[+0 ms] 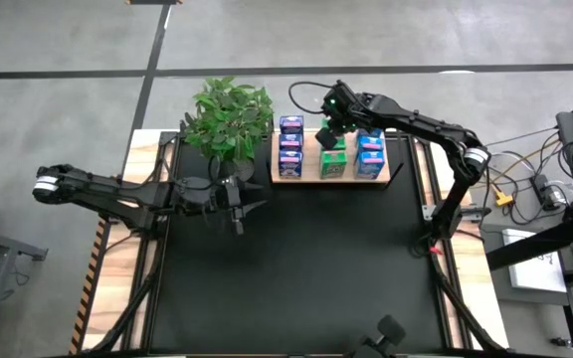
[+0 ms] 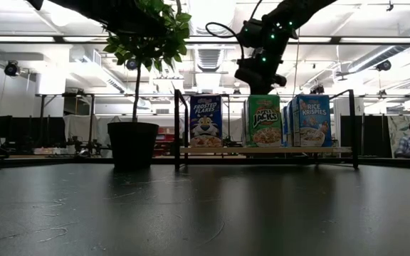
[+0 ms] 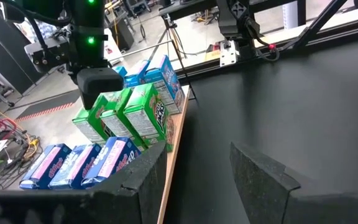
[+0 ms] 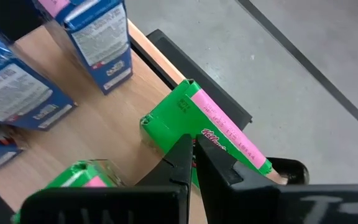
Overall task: Stack cereal on shelf
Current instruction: Adjust the green cereal boxes, then return to home position
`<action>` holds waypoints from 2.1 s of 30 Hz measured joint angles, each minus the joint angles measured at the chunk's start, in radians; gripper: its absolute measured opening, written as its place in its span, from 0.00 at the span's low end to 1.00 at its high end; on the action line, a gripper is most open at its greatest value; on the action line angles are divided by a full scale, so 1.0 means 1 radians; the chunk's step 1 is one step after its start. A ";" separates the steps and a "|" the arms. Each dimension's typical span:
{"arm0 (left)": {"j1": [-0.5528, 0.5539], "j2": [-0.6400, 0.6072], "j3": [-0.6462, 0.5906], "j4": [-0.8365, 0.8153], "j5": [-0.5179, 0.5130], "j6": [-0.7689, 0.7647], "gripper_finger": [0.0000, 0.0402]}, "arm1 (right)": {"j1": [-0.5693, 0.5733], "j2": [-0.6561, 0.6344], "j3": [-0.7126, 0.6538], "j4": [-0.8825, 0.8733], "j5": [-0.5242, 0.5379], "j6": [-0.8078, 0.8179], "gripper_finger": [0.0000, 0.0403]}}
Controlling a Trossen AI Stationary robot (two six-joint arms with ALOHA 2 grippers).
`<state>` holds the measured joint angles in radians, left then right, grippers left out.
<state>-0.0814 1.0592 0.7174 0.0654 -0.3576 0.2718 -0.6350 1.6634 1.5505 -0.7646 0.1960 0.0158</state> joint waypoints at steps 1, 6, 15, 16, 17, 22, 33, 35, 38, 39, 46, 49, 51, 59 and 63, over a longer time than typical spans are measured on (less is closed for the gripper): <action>0.000 0.000 0.000 0.000 0.000 0.000 0.40 | 0.000 0.000 0.000 0.001 -0.005 0.000 0.03; 0.000 0.000 0.000 0.002 0.000 0.000 0.40 | 0.000 0.000 0.000 0.011 -0.014 0.003 0.03; 0.000 0.000 0.000 0.002 0.000 0.000 0.40 | 0.000 0.000 0.000 0.015 -0.017 0.003 0.03; 0.000 0.000 0.000 0.002 0.000 0.000 0.40 | 0.000 0.000 0.000 0.015 -0.017 0.003 0.03; 0.000 0.000 0.000 0.002 0.000 0.000 0.40 | 0.000 0.000 0.000 0.015 -0.016 0.003 0.03; 0.000 0.000 0.000 0.002 0.000 0.000 0.40 | 0.000 -0.004 0.000 0.014 -0.016 0.002 0.03; 0.000 0.000 0.000 0.001 0.000 0.000 0.40 | 0.036 -0.062 0.045 -0.019 -0.013 0.002 0.03; 0.000 0.000 0.000 0.001 0.000 0.000 0.40 | 0.056 -0.084 0.045 -0.022 -0.014 0.000 0.03; 0.000 0.000 0.000 0.000 0.000 0.000 0.40 | 0.094 -0.121 0.045 -0.034 -0.020 -0.014 0.03; 0.000 0.000 0.000 0.000 0.000 0.000 0.40 | 0.110 -0.135 0.045 -0.034 -0.021 -0.024 0.03; 0.000 0.002 0.000 -0.008 0.000 0.000 0.40 | 0.290 -0.265 -0.053 0.112 -0.022 -0.128 0.03; -0.002 0.000 0.000 -0.015 0.000 -0.010 0.40 | 0.378 -0.333 -0.134 0.194 -0.023 -0.175 0.03; -0.011 -0.003 0.000 -0.034 0.011 -0.032 0.40 | 0.432 -0.379 -0.198 0.247 -0.025 -0.199 0.03; -0.130 -0.050 0.000 -0.200 0.054 -0.039 0.38 | 0.565 -0.559 -0.493 0.456 -0.103 -0.250 0.03; -0.203 -0.114 -0.028 -0.268 0.057 0.009 0.33 | 0.585 -0.647 -0.646 0.578 -0.123 -0.264 0.03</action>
<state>-0.2841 0.9455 0.6890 -0.2022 -0.3003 0.2804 -0.0503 1.0162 0.9047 -0.1869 0.0725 -0.2480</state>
